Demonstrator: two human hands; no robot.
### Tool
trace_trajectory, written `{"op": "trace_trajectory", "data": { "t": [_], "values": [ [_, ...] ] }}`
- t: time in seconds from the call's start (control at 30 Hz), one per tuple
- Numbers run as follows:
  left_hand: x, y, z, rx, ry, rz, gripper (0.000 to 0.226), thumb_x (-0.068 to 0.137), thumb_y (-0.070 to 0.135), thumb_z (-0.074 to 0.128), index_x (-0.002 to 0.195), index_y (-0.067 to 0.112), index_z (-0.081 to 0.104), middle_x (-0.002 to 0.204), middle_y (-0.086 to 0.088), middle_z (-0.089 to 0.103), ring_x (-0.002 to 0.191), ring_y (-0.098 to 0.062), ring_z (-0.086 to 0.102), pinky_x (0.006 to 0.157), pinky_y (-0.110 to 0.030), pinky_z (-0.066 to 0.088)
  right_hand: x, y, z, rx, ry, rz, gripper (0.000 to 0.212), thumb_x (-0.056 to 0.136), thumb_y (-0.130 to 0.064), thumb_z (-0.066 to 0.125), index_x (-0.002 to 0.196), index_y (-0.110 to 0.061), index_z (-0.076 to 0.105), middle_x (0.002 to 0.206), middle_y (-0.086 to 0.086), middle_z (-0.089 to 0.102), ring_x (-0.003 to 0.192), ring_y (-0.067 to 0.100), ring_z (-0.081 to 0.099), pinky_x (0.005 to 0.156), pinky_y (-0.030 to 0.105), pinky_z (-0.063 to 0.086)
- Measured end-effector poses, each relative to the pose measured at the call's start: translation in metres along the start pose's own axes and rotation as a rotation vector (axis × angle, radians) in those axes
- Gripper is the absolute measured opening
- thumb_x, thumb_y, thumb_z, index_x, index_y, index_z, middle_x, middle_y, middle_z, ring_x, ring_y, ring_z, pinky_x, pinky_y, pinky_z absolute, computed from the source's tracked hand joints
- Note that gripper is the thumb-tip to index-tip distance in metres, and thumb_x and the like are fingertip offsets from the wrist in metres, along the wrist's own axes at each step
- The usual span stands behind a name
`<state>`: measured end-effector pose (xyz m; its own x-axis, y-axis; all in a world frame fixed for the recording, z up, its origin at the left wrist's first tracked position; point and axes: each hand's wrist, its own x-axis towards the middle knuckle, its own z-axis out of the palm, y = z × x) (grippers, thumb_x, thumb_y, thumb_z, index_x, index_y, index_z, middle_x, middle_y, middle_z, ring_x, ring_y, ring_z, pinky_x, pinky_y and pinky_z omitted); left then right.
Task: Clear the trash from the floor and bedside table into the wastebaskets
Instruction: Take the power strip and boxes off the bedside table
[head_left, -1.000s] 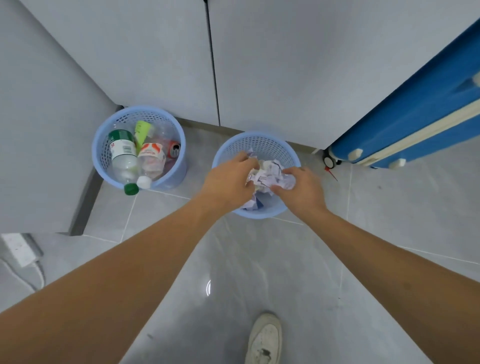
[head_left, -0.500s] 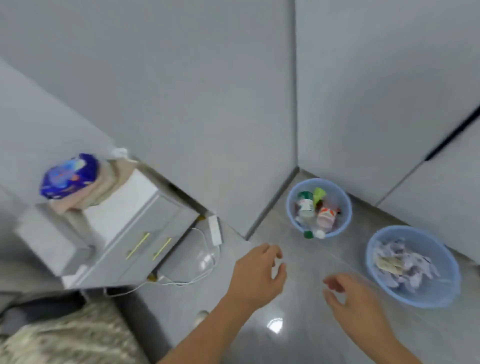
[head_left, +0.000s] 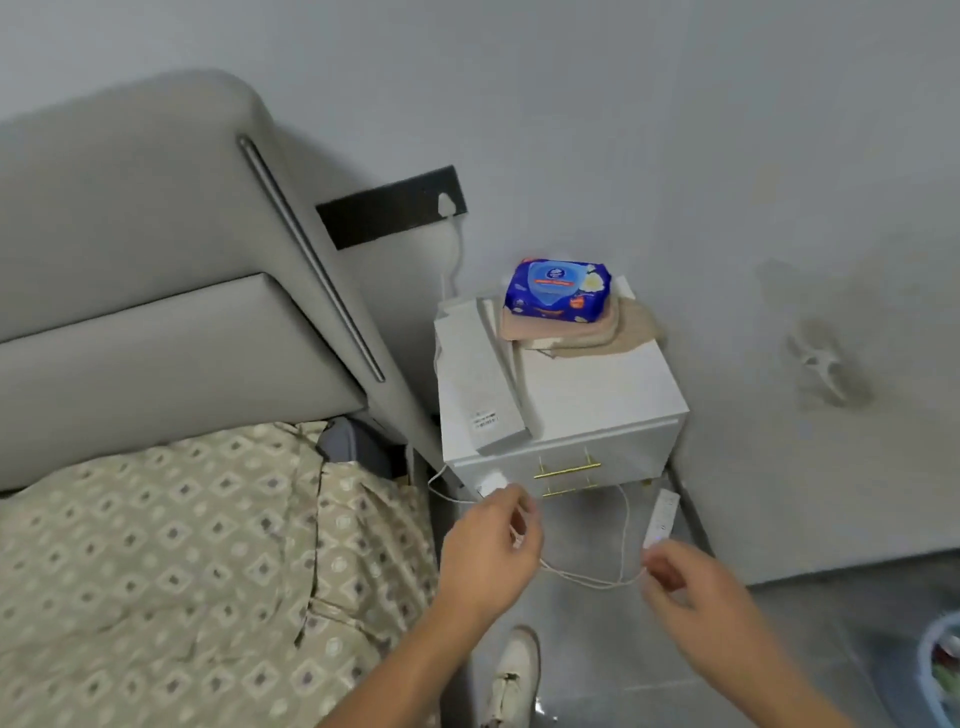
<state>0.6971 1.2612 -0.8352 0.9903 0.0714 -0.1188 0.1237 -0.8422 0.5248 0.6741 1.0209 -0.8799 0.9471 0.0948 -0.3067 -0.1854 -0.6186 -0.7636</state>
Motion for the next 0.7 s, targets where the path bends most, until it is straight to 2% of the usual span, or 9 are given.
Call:
{"op": "trace_trajectory", "data": {
  "t": [0.07,0.13,0.27,0.4,0.53,0.7],
  "values": [
    [0.021,-0.032,-0.013,-0.096,0.043,-0.096,0.011,0.090,0.042,0.053,0.088,0.031,0.056,0.074,0.012,0.063,0.071,-0.006,0.061,0.066,-0.032,0.051,0.045,-0.025,0.017,0.002,-0.014,-0.015,0.022,0.087,-0.022,0.074,0.090,-0.040,0.061,0.093,-0.017,0.066,0.085,-0.001,0.065,0.080,0.032,0.056],
    [0.046,-0.063,-0.020,-0.120,0.026,-0.156,0.008,0.089,0.041,0.055,0.088,0.033,0.055,0.074,0.012,0.063,0.070,-0.005,0.061,0.066,-0.033,0.052,0.093,-0.053,0.034,-0.012,-0.017,-0.022,0.023,0.087,-0.028,0.073,0.102,-0.038,0.060,0.103,-0.015,0.063,0.094,0.007,0.065,0.086,0.039,0.055],
    [0.102,-0.115,-0.025,-0.033,-0.053,-0.220,0.008,0.088,0.037,0.056,0.096,0.035,0.055,0.084,0.014,0.062,0.077,-0.005,0.060,0.066,-0.032,0.051,0.186,-0.122,0.071,-0.158,-0.022,-0.062,0.054,0.088,-0.042,0.070,0.135,-0.032,0.045,0.128,-0.002,0.045,0.115,0.023,0.053,0.094,0.044,0.051],
    [0.151,-0.151,-0.027,0.050,-0.091,-0.218,0.013,0.091,0.036,0.057,0.103,0.030,0.056,0.091,0.013,0.058,0.081,-0.009,0.056,0.063,-0.030,0.044,0.262,-0.179,0.124,-0.296,0.041,-0.091,0.079,0.080,-0.055,0.073,0.144,-0.032,0.033,0.146,0.004,0.032,0.128,0.033,0.040,0.095,0.049,0.050],
    [0.181,-0.179,-0.030,0.038,-0.102,-0.214,0.009,0.089,0.030,0.057,0.097,0.028,0.056,0.088,0.010,0.056,0.078,-0.014,0.057,0.061,-0.031,0.040,0.309,-0.196,0.170,-0.481,0.084,-0.075,0.099,0.071,-0.061,0.079,0.148,-0.031,0.023,0.151,0.010,0.026,0.126,0.037,0.039,0.094,0.052,0.046],
    [0.197,-0.203,-0.033,0.045,-0.107,-0.238,0.011,0.090,0.029,0.057,0.101,0.027,0.058,0.094,0.007,0.062,0.083,-0.016,0.061,0.068,-0.036,0.052,0.324,-0.177,0.179,-0.644,0.127,-0.083,0.102,0.067,-0.046,0.081,0.148,-0.033,0.020,0.153,0.010,0.017,0.114,0.037,0.043,0.086,0.047,0.048]
  ]
}}
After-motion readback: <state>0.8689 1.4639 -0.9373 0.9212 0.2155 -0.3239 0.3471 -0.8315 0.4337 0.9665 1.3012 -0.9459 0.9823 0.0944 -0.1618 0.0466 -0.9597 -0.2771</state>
